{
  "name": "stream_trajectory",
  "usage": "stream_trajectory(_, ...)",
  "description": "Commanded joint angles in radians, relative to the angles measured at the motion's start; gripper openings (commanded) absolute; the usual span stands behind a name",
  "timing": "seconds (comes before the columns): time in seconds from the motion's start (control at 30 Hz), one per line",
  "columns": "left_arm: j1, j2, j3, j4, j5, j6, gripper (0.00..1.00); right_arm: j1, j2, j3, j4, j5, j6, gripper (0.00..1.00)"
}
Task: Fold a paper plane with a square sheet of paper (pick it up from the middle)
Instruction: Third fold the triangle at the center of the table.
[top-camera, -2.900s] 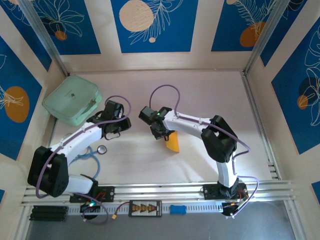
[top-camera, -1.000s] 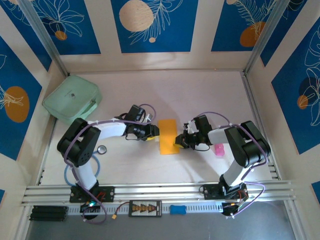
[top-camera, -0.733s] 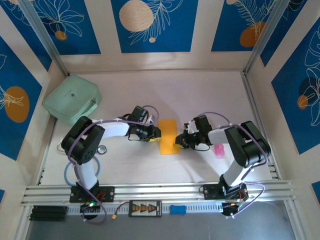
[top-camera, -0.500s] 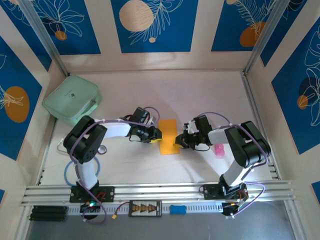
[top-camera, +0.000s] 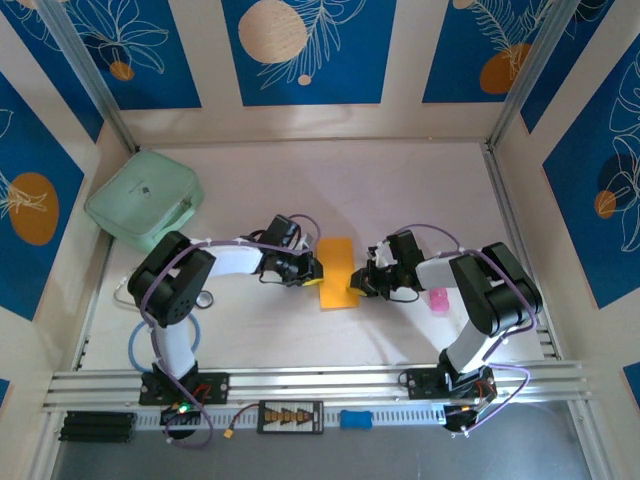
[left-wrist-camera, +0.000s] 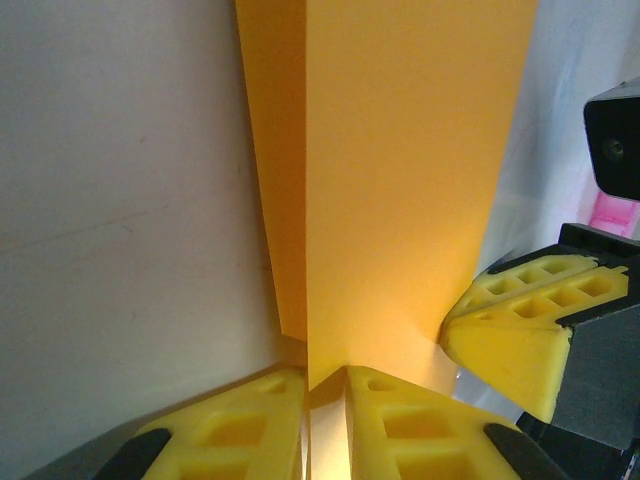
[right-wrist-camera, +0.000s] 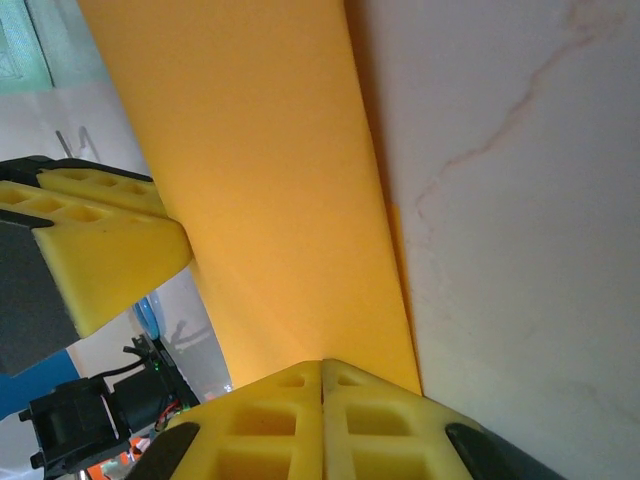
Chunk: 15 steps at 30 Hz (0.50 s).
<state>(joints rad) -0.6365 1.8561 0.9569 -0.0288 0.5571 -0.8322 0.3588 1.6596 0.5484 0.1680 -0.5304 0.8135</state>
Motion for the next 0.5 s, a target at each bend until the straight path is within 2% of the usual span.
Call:
stream_trajectory(0.0, -0.009, -0.002, 0.0, 0.004, 0.005, 0.001, 0.17, 0.009, 0.018, -0.026, -0.069, 0.074, 0.006, 0.08)
stream_trajectory(0.17, -0.007, -0.019, 0.006, -0.009, -0.007, 0.002, 0.12, 0.009, 0.014, -0.026, -0.061, 0.065, 0.004, 0.09)
stream_trajectory(0.27, -0.006, -0.03, 0.006, -0.015, -0.014, 0.001, 0.08, 0.015, -0.005, -0.023, -0.051, 0.058, 0.004, 0.13)
stream_trajectory(0.47, 0.013, -0.061, -0.021, 0.023, 0.021, -0.016, 0.06, 0.022, -0.104, 0.037, -0.168, 0.114, -0.047, 0.36)
